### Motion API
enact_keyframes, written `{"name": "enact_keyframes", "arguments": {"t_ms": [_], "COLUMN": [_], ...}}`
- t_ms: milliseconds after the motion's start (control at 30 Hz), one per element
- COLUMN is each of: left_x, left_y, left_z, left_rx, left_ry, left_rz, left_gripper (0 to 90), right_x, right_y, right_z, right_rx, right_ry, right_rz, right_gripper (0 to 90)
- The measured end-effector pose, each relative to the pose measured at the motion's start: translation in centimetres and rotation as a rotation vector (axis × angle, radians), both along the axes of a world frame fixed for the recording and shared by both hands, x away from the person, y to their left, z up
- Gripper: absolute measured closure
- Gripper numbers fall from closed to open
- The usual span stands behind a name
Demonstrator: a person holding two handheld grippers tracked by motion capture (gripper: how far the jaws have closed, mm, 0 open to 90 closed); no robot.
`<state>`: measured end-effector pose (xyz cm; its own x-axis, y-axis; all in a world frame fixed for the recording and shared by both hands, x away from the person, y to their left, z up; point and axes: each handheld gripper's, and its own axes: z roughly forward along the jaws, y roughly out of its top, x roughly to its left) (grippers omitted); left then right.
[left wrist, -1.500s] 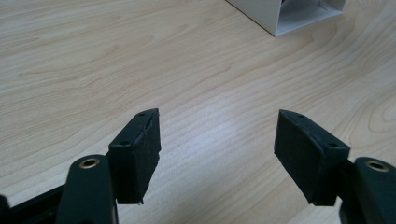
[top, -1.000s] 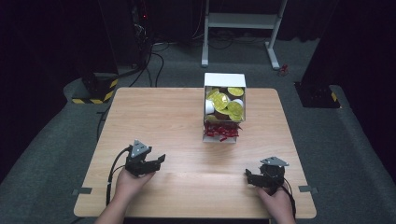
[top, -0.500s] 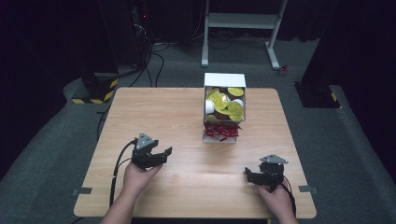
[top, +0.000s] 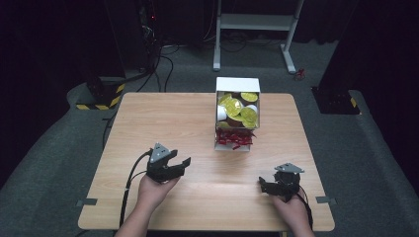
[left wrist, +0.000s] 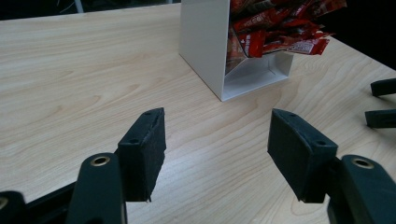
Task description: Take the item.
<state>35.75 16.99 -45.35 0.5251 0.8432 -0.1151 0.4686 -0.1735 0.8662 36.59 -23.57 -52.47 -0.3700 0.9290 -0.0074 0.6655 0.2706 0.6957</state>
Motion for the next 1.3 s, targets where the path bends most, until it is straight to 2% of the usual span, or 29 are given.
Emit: {"name": "enact_keyframes", "arguments": {"t_ms": [33, 200, 300, 433, 567, 767, 933, 1100, 1233, 1300], "left_x": [0.1, 0.5, 0.8, 1.1, 1.6, 2.2, 2.7, 3.4, 3.9, 4.0], "left_y": [0.0, -0.7, -1.6, -2.6, -3.9, -4.9, -5.8, -6.4, -6.7, -6.9], "left_z": [0.0, -0.2, 0.1, 0.5, 0.8, 1.0, 1.3, 0.9, 1.2, 1.4], "left_rx": [0.010, -0.006, 0.015, 0.012, 0.041, 0.030, 0.032, 0.002, 0.026, 0.021], "left_ry": [-0.003, -0.017, -0.032, -0.040, -0.058, -0.055, -0.065, -0.045, -0.061, -0.063], "left_rz": [-0.003, -0.005, -0.022, -0.036, -0.062, -0.071, -0.091, -0.087, -0.081, -0.086], "left_gripper": [37.2, 38.5, 39.1, 40.2, 40.8, 41.6, 42.0, 43.3, 43.2, 43.2], "right_x": [0.0, 0.1, 0.1, -0.2, -0.7, -0.9, -1.2, -1.4, -1.4, -1.4], "right_y": [0.0, 0.0, 0.0, 0.0, -0.3, -0.4, -0.7, -0.8, -0.8, -0.8], "right_z": [0.0, 0.0, 0.0, 0.0, 0.0, 0.3, 0.1, 0.0, 0.0, 0.0], "right_rx": [-0.001, -0.004, -0.005, 0.002, -0.004, -0.019, -0.008, -0.005, -0.003, -0.003], "right_ry": [0.000, -0.003, 0.000, 0.004, 0.003, 0.028, 0.014, -0.003, -0.001, -0.001], "right_rz": [0.001, 0.005, 0.006, 0.006, 0.038, 0.050, 0.057, 0.064, 0.068, 0.068], "right_gripper": [7.7, 7.7, 7.7, 7.8, 7.8, 8.8, 8.2, 8.1, 8.1, 8.1]}}
